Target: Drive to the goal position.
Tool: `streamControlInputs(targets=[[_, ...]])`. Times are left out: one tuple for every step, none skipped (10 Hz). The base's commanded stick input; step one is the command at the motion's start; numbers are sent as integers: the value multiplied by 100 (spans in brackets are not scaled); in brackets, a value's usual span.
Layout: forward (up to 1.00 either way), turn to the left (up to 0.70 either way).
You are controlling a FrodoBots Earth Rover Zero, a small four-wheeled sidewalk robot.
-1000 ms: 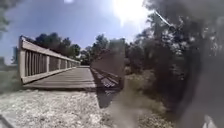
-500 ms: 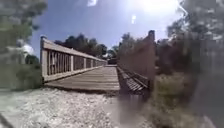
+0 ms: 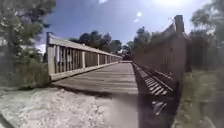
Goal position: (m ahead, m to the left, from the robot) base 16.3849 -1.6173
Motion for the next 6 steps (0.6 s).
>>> streamControlInputs(targets=[[70,-35],[70,-35],[70,-35],[70,-35],[70,-35],[70,-35]])
